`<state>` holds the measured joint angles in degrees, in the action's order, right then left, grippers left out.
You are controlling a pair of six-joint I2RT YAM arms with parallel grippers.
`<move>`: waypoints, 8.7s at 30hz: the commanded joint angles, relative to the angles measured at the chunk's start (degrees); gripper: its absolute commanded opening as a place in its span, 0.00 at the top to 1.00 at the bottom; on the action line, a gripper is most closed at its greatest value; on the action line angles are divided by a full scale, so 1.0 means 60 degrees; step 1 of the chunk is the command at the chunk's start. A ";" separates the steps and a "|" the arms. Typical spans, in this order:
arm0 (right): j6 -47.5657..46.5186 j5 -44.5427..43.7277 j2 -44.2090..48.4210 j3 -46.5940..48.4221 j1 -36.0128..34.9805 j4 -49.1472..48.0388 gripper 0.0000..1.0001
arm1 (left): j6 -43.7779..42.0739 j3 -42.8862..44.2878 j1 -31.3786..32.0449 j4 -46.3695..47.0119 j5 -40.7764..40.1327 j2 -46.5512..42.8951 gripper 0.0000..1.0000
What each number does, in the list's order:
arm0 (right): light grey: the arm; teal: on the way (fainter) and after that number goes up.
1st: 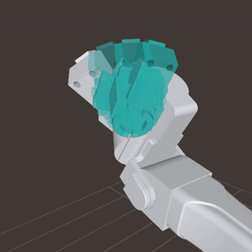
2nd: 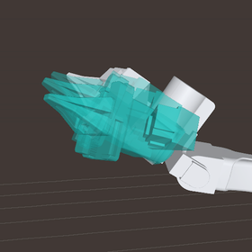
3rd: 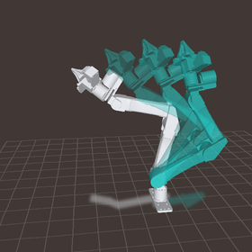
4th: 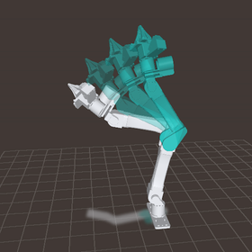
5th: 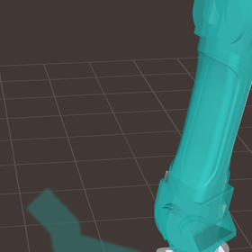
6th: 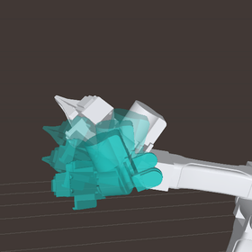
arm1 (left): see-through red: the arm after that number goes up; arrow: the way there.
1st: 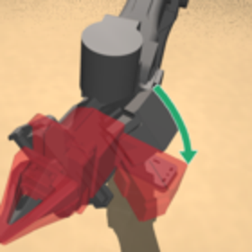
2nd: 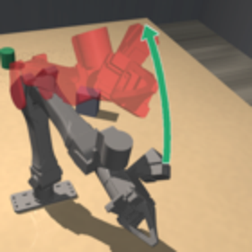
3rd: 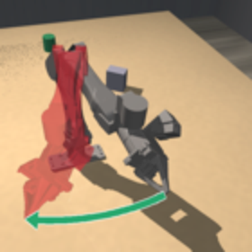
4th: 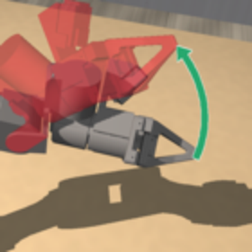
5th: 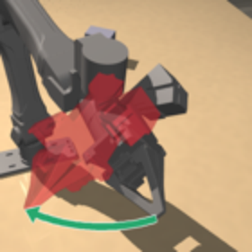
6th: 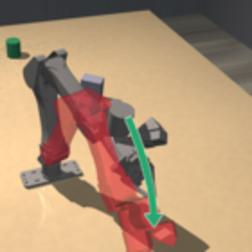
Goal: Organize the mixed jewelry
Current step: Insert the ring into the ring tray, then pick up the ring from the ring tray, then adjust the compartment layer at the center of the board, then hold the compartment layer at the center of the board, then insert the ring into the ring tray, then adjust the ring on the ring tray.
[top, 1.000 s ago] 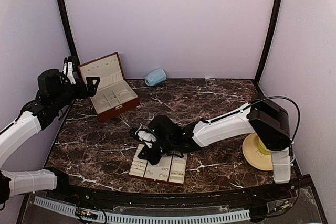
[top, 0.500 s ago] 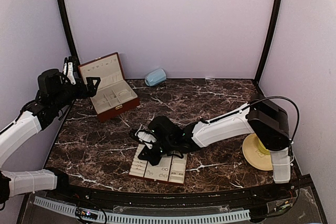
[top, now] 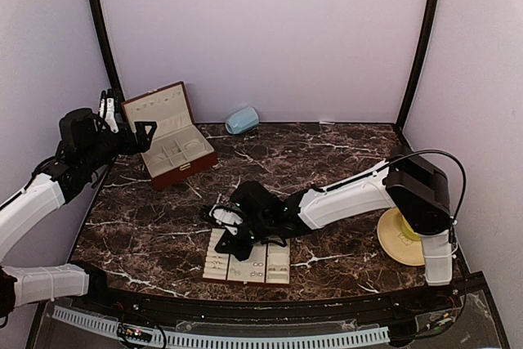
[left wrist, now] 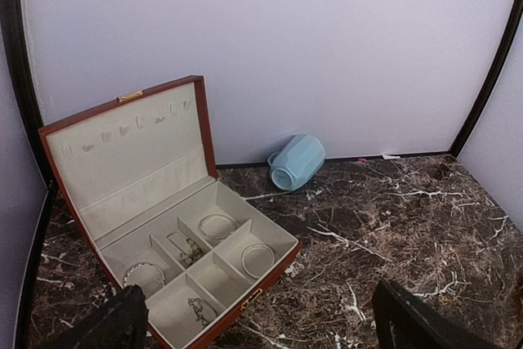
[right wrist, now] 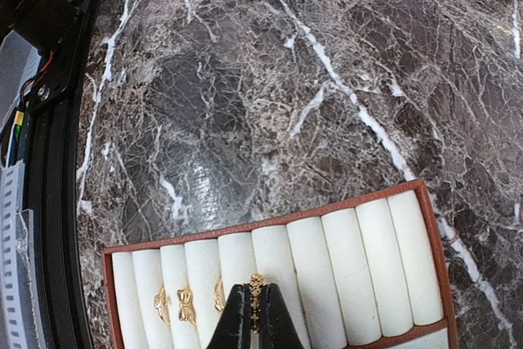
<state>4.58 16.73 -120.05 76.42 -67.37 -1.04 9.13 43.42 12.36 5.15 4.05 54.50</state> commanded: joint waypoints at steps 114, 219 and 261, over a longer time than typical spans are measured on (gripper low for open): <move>-0.0069 0.0472 0.0449 -0.0620 0.0168 -0.0814 1.00 | 0.4045 -0.2218 0.4143 -0.1078 0.4407 0.4234 0.59; -0.0045 0.0336 -0.0015 0.0447 0.0172 0.0641 0.96 | 0.3811 -0.2021 0.4532 -0.1160 0.4121 0.4820 0.77; -0.0303 -0.0657 -0.0457 0.0051 0.0169 0.0920 0.98 | 0.3883 -0.2071 0.4531 -0.0994 0.4164 0.4619 0.77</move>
<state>3.95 16.45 -120.53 77.97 -66.02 2.83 32.97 30.83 39.18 -0.27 29.39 83.24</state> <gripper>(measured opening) 0.026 0.231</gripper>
